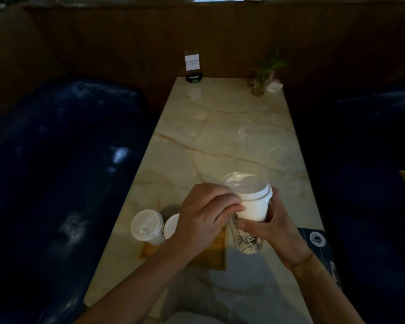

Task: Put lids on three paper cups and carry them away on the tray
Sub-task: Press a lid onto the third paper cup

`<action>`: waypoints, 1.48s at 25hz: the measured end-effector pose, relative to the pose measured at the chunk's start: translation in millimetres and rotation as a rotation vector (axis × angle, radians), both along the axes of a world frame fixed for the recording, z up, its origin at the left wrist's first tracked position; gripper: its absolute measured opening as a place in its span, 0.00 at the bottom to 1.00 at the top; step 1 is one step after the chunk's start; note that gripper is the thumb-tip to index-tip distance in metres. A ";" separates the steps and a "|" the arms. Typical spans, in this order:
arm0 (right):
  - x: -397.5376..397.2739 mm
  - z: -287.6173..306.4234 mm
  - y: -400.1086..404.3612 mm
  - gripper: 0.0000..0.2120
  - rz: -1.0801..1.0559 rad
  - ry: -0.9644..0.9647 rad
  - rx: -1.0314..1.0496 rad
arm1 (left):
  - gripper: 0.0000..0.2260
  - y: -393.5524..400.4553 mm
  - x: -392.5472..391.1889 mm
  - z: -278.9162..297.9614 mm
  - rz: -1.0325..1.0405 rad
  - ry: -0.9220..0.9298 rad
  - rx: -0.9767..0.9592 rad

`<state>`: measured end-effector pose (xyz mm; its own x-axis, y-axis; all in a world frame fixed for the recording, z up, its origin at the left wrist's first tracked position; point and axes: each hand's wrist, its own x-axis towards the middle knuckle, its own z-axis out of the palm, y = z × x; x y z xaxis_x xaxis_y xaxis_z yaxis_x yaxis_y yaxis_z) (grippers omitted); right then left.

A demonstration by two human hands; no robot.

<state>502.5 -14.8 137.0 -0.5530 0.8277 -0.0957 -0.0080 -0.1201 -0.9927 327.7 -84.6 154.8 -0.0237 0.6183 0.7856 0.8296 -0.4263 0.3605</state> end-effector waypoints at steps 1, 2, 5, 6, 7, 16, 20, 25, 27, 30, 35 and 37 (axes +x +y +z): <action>-3.2 -1.3 -2.0 0.44 -0.030 -0.049 0.057 | 0.06 0.9 2.9 2.1 0.014 0.017 0.006; -7.0 -2.2 -4.3 0.46 -0.065 -0.093 0.104 | 0.06 2.1 6.4 4.2 0.025 0.029 0.015; -16.3 -3.3 -9.2 0.46 -0.184 -0.171 0.208 | 0.07 6.4 14.5 7.7 0.047 0.053 0.022; -17.2 -3.6 -10.8 0.44 -0.219 -0.176 0.225 | 0.07 7.2 14.9 8.0 0.049 0.055 0.021; -17.5 -3.8 -12.0 0.43 -0.251 -0.176 0.231 | 0.07 8.0 14.4 7.8 0.049 0.056 0.021; -1.4 3.7 -9.8 0.40 -0.191 0.009 0.076 | 0.06 10.2 4.2 6.8 0.020 -0.077 0.064; 5.6 4.7 -2.2 0.38 -0.035 0.116 -0.049 | 0.07 8.3 -3.0 10.7 -0.023 -0.090 0.078; 8.4 5.6 0.8 0.33 0.110 0.197 -0.193 | 0.07 7.2 -6.8 9.9 -0.012 -0.107 0.077; 6.3 6.4 -1.2 0.32 0.114 0.142 -0.185 | 0.07 7.5 -7.4 8.4 -0.004 -0.070 0.081; 0.0 11.4 -3.6 0.36 0.073 -0.004 -0.096 | 0.07 7.9 -6.3 7.2 0.036 0.047 0.083; -11.1 9.7 -6.0 0.43 -0.101 -0.128 -0.006 | 0.09 10.3 6.8 9.5 0.104 0.132 0.077; -12.1 5.6 -7.3 0.37 -0.153 -0.111 0.012 | 0.08 11.2 5.7 9.6 0.135 0.156 0.068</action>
